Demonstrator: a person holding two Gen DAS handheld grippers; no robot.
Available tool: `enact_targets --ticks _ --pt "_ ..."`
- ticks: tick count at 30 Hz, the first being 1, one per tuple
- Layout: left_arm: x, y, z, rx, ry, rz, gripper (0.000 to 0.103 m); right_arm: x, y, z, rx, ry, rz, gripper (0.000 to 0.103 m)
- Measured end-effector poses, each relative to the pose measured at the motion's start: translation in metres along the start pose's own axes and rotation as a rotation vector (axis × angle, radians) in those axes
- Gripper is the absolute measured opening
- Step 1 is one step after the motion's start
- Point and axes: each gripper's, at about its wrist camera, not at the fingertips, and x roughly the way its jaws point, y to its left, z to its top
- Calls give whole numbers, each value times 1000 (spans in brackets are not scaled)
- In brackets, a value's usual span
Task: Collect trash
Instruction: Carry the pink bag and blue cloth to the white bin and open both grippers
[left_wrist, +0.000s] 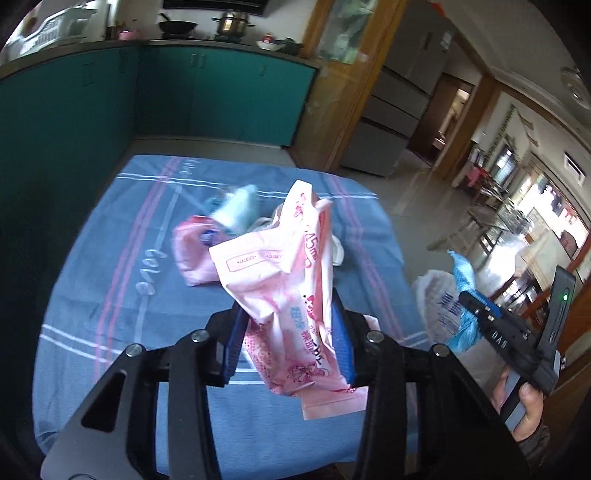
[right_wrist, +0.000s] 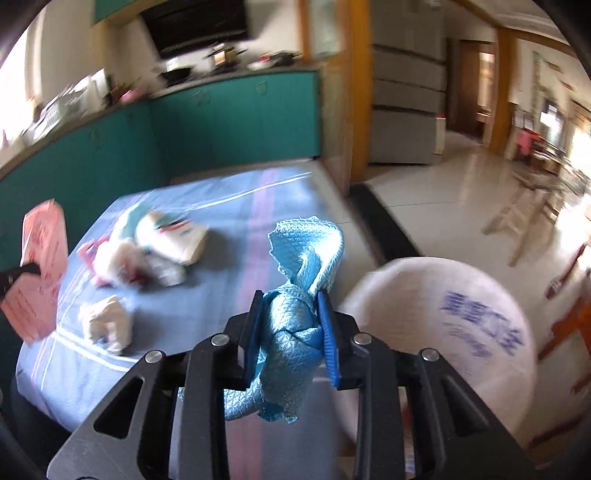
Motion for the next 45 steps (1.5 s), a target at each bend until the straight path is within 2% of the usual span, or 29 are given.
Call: enact_targets --ticks 3,6,12,15,17,20,24,29,30,32,33,34,38,41,45 --pt "14 -32 -2 47 32 -51 43 -14 -46 -10 80 -12 -84 29" --pt "34 -71 -3 101 77 -135 43 -22 -94 -24 166 5 -166 29" --pt "94 -170 -15 233 214 -300 44 -41 -148 -50 288 15 -218 29" --pt "120 -217 -30 304 264 -354 58 -48 -156 -59 295 16 -235 29" --pt "135 -244 -41 353 267 -376 82 -48 -157 -61 297 20 -243 30" --pt "146 -265 -55 434 266 -326 85 -47 -157 -64 297 33 -243 30" --pt "133 -240 -55 464 218 -275 88 -42 -155 -64 288 42 -233 30" --pt "96 -173 -32 420 71 -82 91 -28 -150 -56 290 52 -219 30" --pt "89 -162 -29 402 56 -54 92 -26 -149 -54 296 55 -218 33" --pt "77 -132 -21 354 38 -3 92 -24 -148 -52 318 53 -212 51" --pt "72 -119 -19 332 32 20 92 -24 -147 -52 334 42 -205 66" --pt "68 -105 -16 311 28 47 92 -25 -146 -52 345 32 -202 76" --pt "58 -52 -2 243 3 145 92 -20 -133 -51 343 37 -164 78" --pt "55 -2 8 140 -7 246 92 -11 -108 -47 286 60 -119 78" --pt "43 51 13 -10 6 262 92 9 -59 -38 181 96 -40 78"
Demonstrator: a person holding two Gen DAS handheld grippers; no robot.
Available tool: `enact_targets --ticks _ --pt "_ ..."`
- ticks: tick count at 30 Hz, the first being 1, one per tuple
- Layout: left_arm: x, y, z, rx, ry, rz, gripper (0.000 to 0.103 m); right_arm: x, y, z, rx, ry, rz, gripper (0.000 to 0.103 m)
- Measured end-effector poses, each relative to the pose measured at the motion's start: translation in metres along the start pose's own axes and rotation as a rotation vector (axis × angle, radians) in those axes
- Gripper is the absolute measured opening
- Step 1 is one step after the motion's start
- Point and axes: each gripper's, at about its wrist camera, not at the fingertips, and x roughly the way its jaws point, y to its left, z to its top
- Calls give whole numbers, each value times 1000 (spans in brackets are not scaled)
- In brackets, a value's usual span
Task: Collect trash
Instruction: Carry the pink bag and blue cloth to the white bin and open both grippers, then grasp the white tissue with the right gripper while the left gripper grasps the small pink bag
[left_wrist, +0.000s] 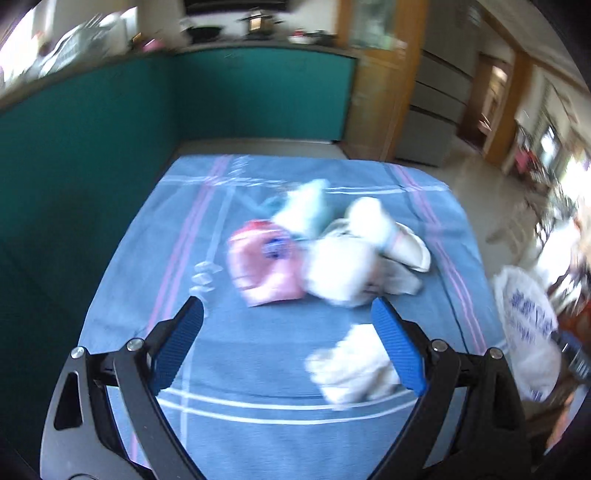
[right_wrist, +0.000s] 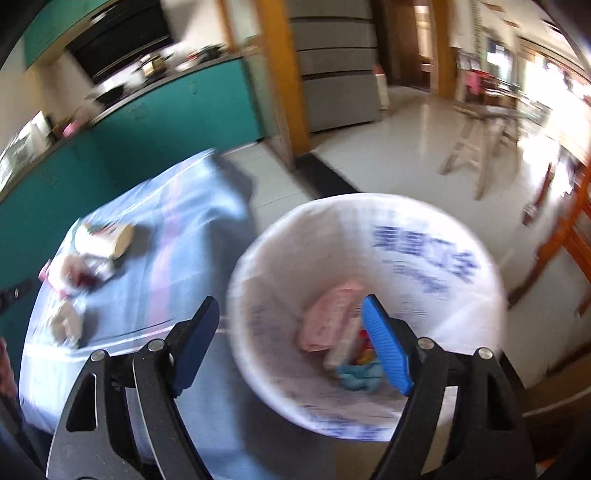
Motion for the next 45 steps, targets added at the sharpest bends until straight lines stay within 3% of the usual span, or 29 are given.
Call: enact_targets --ticks 5,11,13,17,20,23,30,32,35,36,39,45 --pt "10 33 -3 -62 20 39 92 27 88 -7 -167 79 155 78" --pt "29 60 3 -92 59 49 92 39 198 -19 -363 108 371 78" --pt "36 63 8 -97 71 38 92 48 233 -22 -433 117 417 79" --pt "43 64 22 -131 68 17 92 64 272 -28 -519 138 428 79" --pt "47 63 36 -182 64 -48 96 77 284 -31 -536 156 417 79" --pt "58 58 45 -205 78 -65 96 85 284 -32 -531 172 425 79" --pt "99 39 44 -246 188 -161 96 85 284 -39 -565 183 449 79" --pt "106 37 41 -251 205 -159 85 86 282 -41 -571 185 451 76" --pt "110 36 37 -245 236 -159 66 83 280 -46 -578 195 476 62" --pt "110 36 35 -238 236 -156 66 81 279 -47 -580 193 486 55" --pt "104 35 31 -217 227 -152 62 75 277 -48 -588 173 474 48" --pt "81 37 18 -184 189 -128 60 65 255 -39 -551 133 456 48"
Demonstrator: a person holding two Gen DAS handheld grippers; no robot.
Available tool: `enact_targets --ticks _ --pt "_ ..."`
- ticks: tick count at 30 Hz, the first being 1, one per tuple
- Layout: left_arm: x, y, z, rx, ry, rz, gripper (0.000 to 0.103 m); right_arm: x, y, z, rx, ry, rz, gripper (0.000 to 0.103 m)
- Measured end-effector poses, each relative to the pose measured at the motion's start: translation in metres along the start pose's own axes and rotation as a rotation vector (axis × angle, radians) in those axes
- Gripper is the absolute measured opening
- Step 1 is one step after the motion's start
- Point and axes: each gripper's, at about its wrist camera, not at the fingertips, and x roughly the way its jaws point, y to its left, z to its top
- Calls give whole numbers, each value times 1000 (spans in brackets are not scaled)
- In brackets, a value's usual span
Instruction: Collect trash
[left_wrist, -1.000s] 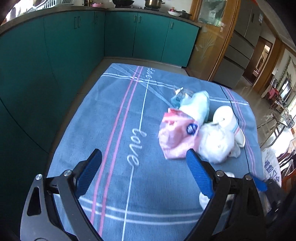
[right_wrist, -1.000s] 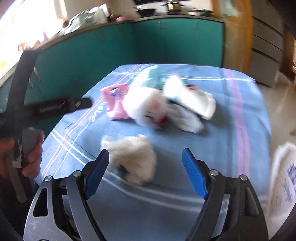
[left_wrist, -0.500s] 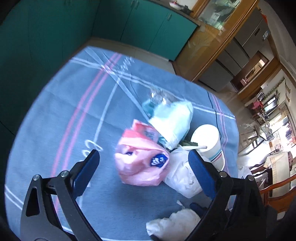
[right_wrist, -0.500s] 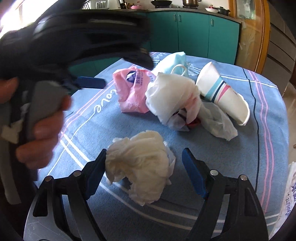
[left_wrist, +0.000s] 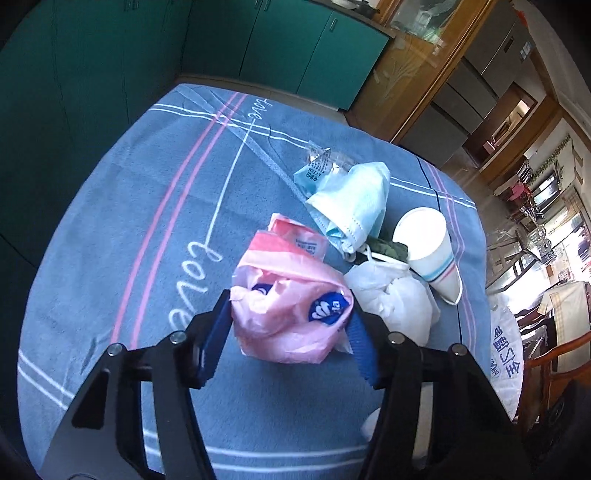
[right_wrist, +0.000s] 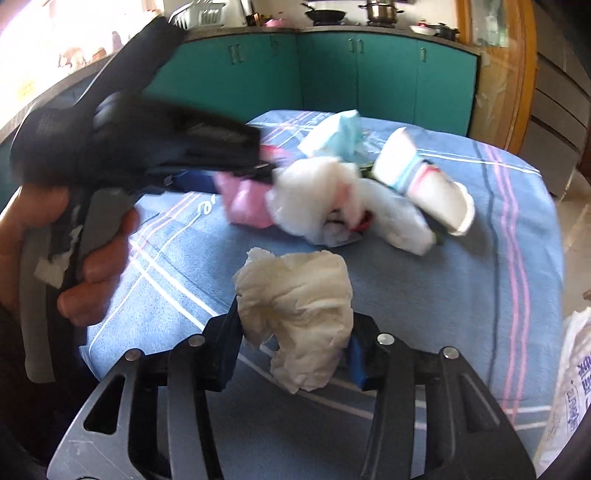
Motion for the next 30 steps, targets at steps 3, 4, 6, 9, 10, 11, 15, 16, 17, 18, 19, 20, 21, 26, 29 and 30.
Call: enact_targets --ticks 3,4,6,9,10,11,15,16,17,18,19,20,21,26,29,30 --pt "-19 4 -8 11 -32 10 60 -15 -20 -6 50 -15 -20 48" --pt "-28 5 -12 18 -43 11 60 -20 -28 -9 66 -19 -28 48" --pt "-43 10 -16 31 -54 1 60 -31 -44 -14 103 -23 -52 48" --pt "-59 9 -30 62 -47 -29 60 -39 -66 -18 154 -27 -71 48" --pt "-61 8 -34 76 -36 -50 60 -43 -75 -20 179 -28 -73 48" --pt "-60 6 -39 95 -14 -86 60 -45 -77 -22 196 -29 -74 48" --pt "-48 0 -55 129 26 -96 60 -53 -84 -29 265 -29 -55 48" --pt "-45 0 -57 129 33 -98 60 -57 -85 -32 276 -28 -58 49" --pt "-43 0 -59 126 43 -101 62 -59 -85 -33 284 -24 -71 49" --pt "-41 0 -60 126 49 -99 62 -59 -87 -34 291 -22 -87 51" --pt "-41 0 -61 128 51 -93 65 -58 -88 -32 296 -22 -97 55" --pt "-42 -3 -62 139 42 -75 68 -59 -90 -33 302 -22 -109 57" --pt "-43 -4 -62 148 35 -63 70 -60 -91 -33 306 -24 -124 61" --pt "-53 -8 -61 185 -22 -14 86 -68 -102 -38 330 -41 -194 75" --pt "-51 -7 -61 182 -21 -8 87 -69 -107 -40 333 -37 -244 77" --pt "-49 -6 -61 178 -18 -3 87 -69 -108 -41 334 -34 -251 78"
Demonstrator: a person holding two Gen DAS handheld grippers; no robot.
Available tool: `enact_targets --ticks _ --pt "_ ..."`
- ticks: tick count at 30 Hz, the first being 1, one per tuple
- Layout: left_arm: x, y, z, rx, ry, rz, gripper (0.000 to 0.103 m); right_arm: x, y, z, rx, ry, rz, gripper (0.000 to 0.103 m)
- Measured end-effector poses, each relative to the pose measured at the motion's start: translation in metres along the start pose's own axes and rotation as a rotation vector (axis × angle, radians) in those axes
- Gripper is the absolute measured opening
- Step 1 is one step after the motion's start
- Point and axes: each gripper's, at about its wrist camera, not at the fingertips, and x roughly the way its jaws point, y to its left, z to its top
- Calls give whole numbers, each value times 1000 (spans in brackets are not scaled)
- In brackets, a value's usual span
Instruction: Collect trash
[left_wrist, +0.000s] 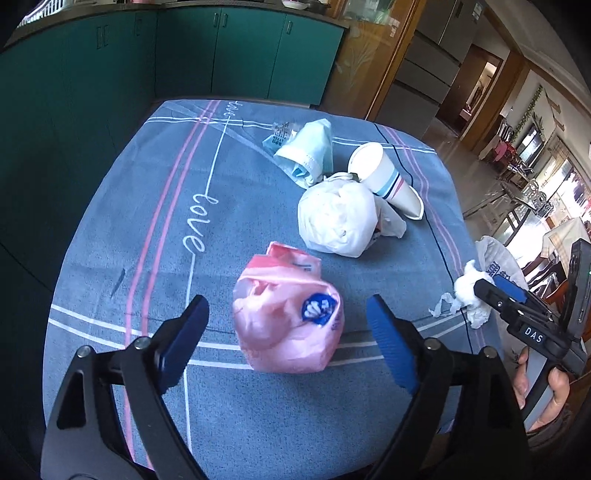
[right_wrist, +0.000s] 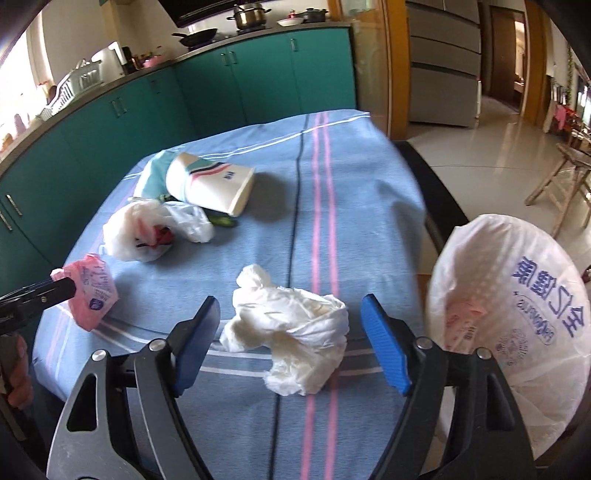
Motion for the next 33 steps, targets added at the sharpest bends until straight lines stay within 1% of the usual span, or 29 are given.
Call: enact_targets --ticks 4,9,10,12,14,16,19,22,26,29,33 --pt "5 4 0 -26 8 14 87 0 -2 -2 -3 7 -4 78" --pt "4 4 -1 -29 -4 43 87 -2 -2 -1 -19 -6 -42 78" --pt "4 4 -2 -26 -4 44 88 -2 -3 -1 -18 -8 -43 79" --pt "5 3 -2 -24 -5 42 89 -5 -2 -1 -23 -17 -17 81" --pt "6 2 -2 -25 -4 40 89 -6 4 -2 -55 -23 -2 84" --pt "7 -1 0 -23 -11 51 89 -1 13 -3 -97 -16 -38 85" --pt "7 -8 1 8 -33 103 89 9 20 -4 -123 6 -81 85" --pt "6 -16 -1 57 -50 160 90 17 25 -5 -139 23 -107 85" --pt "6 -22 -3 105 -62 213 90 22 24 -5 -146 32 -131 85" --pt "8 -24 -4 123 -60 226 90 23 22 -4 -137 38 -133 85" --pt "10 -24 -4 122 -52 222 90 26 19 -4 -126 49 -137 85"
